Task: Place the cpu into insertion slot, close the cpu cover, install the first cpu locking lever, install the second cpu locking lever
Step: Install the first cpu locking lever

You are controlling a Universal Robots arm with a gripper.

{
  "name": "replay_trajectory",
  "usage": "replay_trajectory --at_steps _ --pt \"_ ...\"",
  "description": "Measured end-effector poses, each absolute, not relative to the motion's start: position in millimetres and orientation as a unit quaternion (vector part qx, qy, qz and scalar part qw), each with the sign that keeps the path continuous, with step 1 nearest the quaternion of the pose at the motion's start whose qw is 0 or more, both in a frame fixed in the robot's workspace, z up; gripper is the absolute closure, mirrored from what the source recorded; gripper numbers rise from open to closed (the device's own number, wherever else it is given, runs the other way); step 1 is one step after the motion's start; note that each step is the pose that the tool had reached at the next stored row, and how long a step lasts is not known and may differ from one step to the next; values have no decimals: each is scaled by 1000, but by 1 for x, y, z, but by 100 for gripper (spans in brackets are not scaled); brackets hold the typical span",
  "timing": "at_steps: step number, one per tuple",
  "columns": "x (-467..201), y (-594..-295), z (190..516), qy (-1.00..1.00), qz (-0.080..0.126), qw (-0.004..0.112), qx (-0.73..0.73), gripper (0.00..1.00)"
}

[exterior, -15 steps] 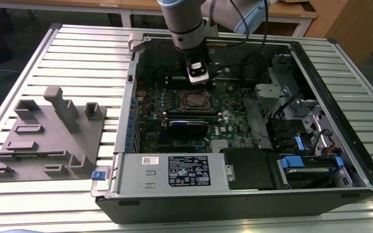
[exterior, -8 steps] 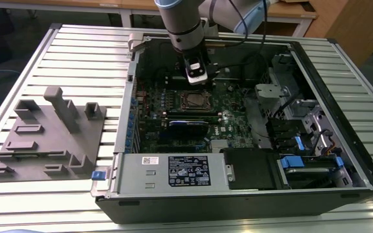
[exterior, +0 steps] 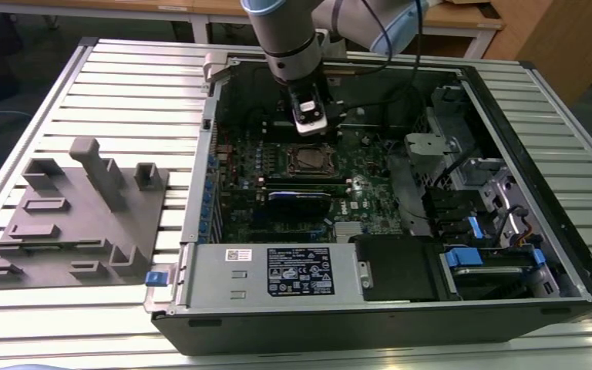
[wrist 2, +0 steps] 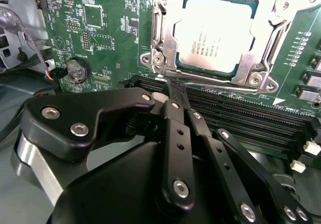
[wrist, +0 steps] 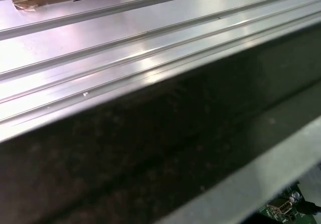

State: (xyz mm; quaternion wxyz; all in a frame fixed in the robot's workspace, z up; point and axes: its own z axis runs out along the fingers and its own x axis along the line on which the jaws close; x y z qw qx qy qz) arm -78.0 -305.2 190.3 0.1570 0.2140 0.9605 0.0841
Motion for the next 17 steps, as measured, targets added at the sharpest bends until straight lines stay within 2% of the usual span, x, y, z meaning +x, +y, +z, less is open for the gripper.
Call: replay_trajectory --at_steps 9,17 --pt "-80 -305 189 959 79 167 217 89" --pt "-82 -305 189 958 79 168 219 89"
